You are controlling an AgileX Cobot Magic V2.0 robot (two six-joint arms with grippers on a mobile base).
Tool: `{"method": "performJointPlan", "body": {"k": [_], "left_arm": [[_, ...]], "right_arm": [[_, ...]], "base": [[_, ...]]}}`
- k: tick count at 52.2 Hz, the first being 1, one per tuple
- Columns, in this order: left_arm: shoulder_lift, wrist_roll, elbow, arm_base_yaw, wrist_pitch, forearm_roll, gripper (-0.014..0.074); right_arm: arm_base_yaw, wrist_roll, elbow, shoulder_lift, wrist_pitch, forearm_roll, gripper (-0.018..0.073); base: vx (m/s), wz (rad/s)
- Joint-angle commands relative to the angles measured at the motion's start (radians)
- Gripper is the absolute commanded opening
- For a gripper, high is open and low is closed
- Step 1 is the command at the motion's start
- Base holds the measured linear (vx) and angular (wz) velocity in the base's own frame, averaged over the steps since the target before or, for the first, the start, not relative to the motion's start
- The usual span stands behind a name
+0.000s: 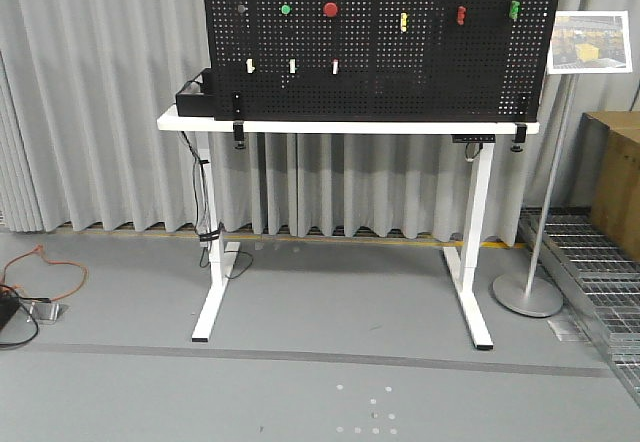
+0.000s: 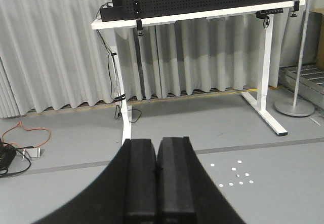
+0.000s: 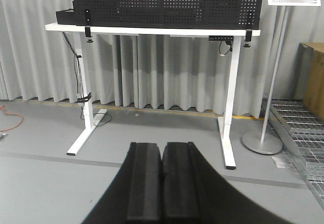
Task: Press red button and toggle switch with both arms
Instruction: 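Drive the base forward until the pegboard fills the view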
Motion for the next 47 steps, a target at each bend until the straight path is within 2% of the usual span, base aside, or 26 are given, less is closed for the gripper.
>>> {"method": "performJointPlan", "body": {"k": [1, 47], "left_arm": [[-0.015, -0.008, 0.028, -0.002, -0.083, 0.001, 0.0001], [-0.015, -0.008, 0.028, -0.002, -0.083, 0.001, 0.0001]], "right_arm": [[-0.006, -0.006, 0.012, -0.016, -0.082, -0.005, 0.0000], [-0.006, -0.006, 0.012, -0.016, -0.082, -0.005, 0.0000]], "base": [[0.00, 0.00], [0.02, -0.02]]}}
